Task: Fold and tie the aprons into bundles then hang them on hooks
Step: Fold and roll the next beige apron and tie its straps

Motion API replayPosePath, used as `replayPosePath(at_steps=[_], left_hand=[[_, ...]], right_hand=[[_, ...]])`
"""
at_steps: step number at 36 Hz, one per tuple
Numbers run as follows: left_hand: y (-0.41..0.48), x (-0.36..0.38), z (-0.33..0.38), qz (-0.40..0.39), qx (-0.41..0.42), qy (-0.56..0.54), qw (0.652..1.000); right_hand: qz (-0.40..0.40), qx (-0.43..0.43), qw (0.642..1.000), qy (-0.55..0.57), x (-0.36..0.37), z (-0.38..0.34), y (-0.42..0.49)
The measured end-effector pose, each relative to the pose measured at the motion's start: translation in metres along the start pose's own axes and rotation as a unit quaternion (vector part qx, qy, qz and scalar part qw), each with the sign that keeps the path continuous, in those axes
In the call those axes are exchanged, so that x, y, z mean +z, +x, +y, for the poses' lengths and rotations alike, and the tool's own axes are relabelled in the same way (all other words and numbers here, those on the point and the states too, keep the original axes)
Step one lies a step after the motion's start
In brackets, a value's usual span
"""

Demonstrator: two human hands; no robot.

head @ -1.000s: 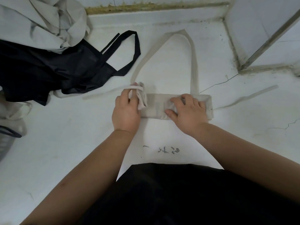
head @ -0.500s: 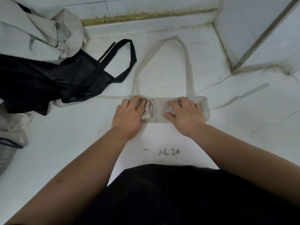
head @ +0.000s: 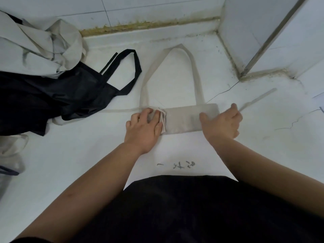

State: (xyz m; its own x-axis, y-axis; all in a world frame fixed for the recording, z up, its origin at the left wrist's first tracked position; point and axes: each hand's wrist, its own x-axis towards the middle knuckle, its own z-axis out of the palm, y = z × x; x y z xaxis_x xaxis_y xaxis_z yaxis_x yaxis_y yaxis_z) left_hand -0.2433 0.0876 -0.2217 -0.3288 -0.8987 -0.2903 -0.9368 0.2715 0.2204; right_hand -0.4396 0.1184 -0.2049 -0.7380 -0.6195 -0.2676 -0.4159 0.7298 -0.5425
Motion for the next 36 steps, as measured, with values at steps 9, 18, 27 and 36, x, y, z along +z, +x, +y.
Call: replayPosePath(at_steps=[9, 18, 27, 36], left_hand=[[0.006, -0.003, 0.003, -0.006, 0.009, 0.004, 1.0], [0.006, -0.003, 0.003, 0.004, 0.013, -0.006, 1.0], [0.005, -0.001, 0.006, 0.043, 0.019, 0.029, 0.998], [0.0, 0.006, 0.012, 0.095, 0.029, 0.047, 0.994]], right_hand=[[-0.045, 0.258, 0.895, 0.362, -0.005, -0.016, 0.014], [-0.029, 0.143, 0.924, 0.352, -0.005, -0.024, 0.008], [-0.051, -0.349, 0.905, -0.239, 0.029, -0.037, -0.02], [-0.195, -0.428, 0.854, -0.221, 0.027, -0.031, -0.014]])
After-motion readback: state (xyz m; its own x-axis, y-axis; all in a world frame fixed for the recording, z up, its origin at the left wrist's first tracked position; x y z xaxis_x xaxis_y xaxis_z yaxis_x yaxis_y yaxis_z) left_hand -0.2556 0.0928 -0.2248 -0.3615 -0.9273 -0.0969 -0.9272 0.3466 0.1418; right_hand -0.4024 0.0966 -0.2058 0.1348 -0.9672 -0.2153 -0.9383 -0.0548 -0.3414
